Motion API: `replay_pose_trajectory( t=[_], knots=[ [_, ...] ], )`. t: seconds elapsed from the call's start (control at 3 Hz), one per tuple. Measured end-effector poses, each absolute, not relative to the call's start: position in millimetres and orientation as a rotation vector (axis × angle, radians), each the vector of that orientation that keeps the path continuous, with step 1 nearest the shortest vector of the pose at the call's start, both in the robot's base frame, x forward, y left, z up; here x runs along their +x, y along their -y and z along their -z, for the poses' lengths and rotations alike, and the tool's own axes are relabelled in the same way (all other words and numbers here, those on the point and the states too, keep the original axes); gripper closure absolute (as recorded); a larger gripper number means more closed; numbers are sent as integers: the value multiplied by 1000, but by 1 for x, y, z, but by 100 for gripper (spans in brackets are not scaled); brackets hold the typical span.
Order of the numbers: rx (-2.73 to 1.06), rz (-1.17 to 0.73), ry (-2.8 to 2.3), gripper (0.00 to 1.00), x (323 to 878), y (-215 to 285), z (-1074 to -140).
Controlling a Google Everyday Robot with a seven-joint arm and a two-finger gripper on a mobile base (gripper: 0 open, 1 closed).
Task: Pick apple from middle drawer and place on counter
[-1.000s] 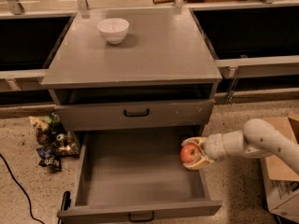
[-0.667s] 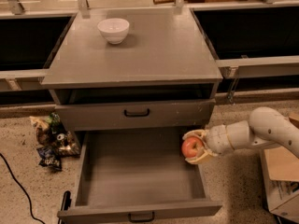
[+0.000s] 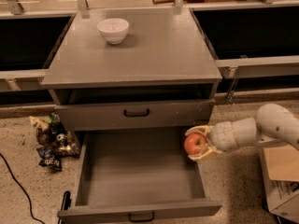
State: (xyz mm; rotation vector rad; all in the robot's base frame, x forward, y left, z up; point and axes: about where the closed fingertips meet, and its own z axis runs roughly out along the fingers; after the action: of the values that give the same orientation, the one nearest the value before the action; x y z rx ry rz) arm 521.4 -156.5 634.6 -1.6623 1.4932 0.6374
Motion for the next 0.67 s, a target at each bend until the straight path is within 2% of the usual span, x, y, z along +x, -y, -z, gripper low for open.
replay_pose_trajectory(
  t=[0.67],
  knots=[
    [-1631, -539, -1360, 100, 519, 171, -769]
  ],
)
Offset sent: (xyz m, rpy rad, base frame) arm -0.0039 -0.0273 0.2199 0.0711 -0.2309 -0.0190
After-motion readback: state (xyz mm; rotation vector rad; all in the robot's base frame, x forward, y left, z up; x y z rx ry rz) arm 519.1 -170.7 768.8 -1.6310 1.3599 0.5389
